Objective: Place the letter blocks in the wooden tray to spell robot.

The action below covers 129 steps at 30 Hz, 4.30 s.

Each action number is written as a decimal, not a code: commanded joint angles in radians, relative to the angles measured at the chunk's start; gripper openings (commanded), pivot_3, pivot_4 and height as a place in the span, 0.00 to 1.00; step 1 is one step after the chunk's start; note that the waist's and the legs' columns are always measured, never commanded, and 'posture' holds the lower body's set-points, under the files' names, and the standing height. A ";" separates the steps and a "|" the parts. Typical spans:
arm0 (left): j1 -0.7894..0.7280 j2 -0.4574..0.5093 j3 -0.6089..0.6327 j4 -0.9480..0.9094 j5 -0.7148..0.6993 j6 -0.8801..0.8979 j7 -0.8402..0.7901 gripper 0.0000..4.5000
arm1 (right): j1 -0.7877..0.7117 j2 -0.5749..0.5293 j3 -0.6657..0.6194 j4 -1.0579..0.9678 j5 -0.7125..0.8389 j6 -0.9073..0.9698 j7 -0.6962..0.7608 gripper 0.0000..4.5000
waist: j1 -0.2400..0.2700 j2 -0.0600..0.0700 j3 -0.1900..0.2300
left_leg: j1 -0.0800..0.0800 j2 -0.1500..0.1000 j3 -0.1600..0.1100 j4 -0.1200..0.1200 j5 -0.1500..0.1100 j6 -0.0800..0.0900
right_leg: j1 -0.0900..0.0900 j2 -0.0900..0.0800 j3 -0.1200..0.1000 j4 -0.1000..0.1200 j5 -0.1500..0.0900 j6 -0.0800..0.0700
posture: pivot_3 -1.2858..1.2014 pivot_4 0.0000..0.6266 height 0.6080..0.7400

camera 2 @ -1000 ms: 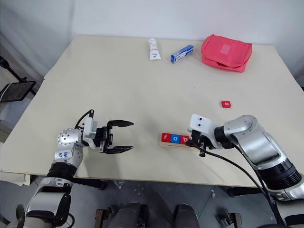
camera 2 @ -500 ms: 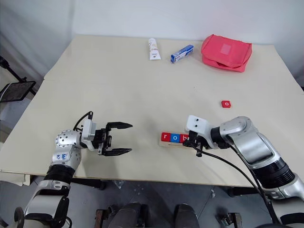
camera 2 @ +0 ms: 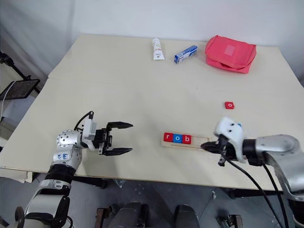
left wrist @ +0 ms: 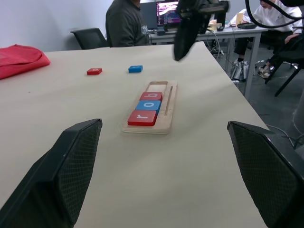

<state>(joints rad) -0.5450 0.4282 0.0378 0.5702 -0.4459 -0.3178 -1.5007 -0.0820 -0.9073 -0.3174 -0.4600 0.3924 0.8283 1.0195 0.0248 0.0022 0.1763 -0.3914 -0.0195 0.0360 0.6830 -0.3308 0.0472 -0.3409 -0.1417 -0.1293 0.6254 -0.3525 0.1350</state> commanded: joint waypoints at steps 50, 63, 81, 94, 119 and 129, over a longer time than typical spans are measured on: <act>-0.075 0.018 0.005 0.067 -0.022 -0.004 -0.089 1.00 | 0.148 0.091 -0.374 0.202 0.123 -0.150 -0.273 1.00 | -0.002 0.000 0.000 | 0.002 0.000 0.002 -0.001 0.001 0.001 | 0.001 -0.001 0.001 0.000 0.000 0.000 | 0.52 0.24 1.00; -0.046 0.027 0.007 0.013 -0.030 0.018 -0.078 1.00 | -0.252 0.087 -0.083 0.567 -0.014 -0.227 -0.347 1.00 | -0.008 0.000 0.000 | 0.002 0.000 0.003 -0.001 0.001 0.001 | 0.000 -0.001 0.000 0.000 0.000 0.000 | 0.52 0.24 1.00; 0.160 0.064 0.021 -0.277 -0.072 0.121 0.008 1.00 | -0.820 0.260 0.131 1.439 -0.237 -0.637 -0.437 1.00 | -0.038 0.001 0.000 | 0.000 -0.002 0.000 -0.003 0.002 0.002 | -0.001 -0.004 -0.003 0.001 0.000 0.000 | 0.52 0.24 1.00; 0.232 0.071 0.034 -0.373 -0.079 0.155 0.046 1.00 | -0.923 0.310 0.124 1.664 -0.260 -0.733 -0.494 1.00 | -0.055 0.001 0.000 | 0.000 -0.001 0.001 -0.003 0.002 0.002 | -0.001 -0.004 -0.003 0.001 0.000 0.000 | 0.52 0.24 1.00; 0.219 0.062 0.033 -0.358 -0.072 0.147 0.068 1.00 | -0.965 0.378 0.054 1.745 -0.252 -0.706 -0.639 0.58 | -0.056 0.001 0.001 | 0.001 -0.001 0.001 -0.003 0.002 0.002 | -0.001 -0.004 -0.002 0.001 0.000 0.000 | 0.52 0.24 1.00; 0.178 0.050 0.027 -0.304 -0.065 0.128 0.050 1.00 | -0.943 0.364 0.061 1.670 -0.249 -0.711 -0.617 0.32 | -0.056 0.001 0.001 | 0.001 -0.001 0.001 -0.003 0.002 0.002 | -0.001 -0.003 -0.002 0.001 0.000 0.000 | 0.52 0.24 1.00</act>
<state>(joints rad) -0.3514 0.4814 0.0597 0.2598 -0.5053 -0.1752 -1.4428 -1.0299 -0.5343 -0.2527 1.2597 0.1390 0.1159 0.3886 -0.0311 0.0036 0.1768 -0.3909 -0.0209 0.0368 0.6797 -0.3291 0.0493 -0.3419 -0.1450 -0.1317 0.6268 -0.3525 0.1350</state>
